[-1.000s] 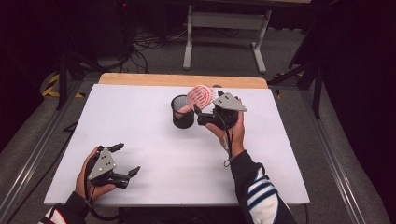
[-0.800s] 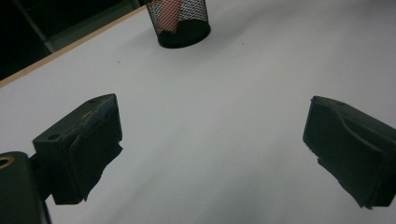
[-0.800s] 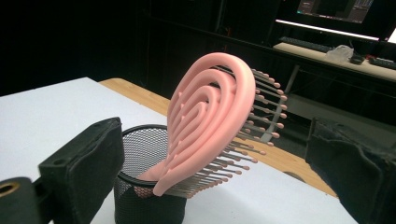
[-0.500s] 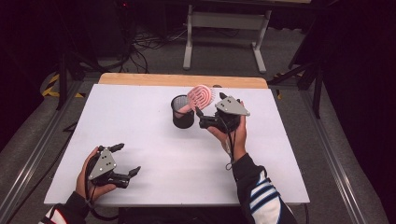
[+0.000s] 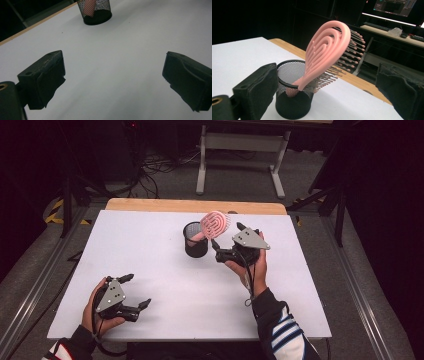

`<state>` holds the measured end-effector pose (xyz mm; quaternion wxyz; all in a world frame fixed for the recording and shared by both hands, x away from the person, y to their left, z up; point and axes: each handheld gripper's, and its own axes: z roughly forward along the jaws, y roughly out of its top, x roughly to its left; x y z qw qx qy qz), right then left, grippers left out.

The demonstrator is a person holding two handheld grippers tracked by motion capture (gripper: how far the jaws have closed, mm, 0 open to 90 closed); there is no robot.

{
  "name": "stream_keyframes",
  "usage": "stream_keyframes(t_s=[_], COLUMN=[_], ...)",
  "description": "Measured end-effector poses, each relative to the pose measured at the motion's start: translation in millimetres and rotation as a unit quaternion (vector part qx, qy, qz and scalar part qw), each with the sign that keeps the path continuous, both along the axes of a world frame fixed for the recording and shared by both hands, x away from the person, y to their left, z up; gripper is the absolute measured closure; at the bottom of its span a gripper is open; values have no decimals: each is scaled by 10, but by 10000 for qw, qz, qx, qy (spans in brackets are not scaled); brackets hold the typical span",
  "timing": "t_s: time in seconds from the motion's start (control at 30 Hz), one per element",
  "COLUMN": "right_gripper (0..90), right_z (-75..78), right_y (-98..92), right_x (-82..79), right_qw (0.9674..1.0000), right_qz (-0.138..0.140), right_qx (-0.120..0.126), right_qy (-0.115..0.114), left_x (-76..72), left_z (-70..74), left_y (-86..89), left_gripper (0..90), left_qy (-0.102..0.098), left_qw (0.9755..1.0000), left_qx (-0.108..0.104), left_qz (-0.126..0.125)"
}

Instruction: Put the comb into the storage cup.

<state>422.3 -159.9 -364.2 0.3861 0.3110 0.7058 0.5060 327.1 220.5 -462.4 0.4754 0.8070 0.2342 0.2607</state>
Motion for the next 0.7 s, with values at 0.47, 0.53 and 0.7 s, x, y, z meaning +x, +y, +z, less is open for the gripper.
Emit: stream_keyframes(t_s=[0.47,0.53,0.7], right_gripper=[53,53,53], right_z=[-3,-8,-26], right_y=[-23,-26,-30], right_x=[-100,-115,-156], right_qw=[9997,9997,9995], right_qz=[114,146,199], right_qx=[-197,-188,-222], right_qy=[-88,-95,-125], left_x=[2,0,2], left_z=[1,2,2], left_y=[0,0,3], left_gripper=[56,56,55], left_qy=[0,2,3], left_qw=[10000,10000,10000], left_qx=[-1,-4,3], left_qz=[7,2,7])
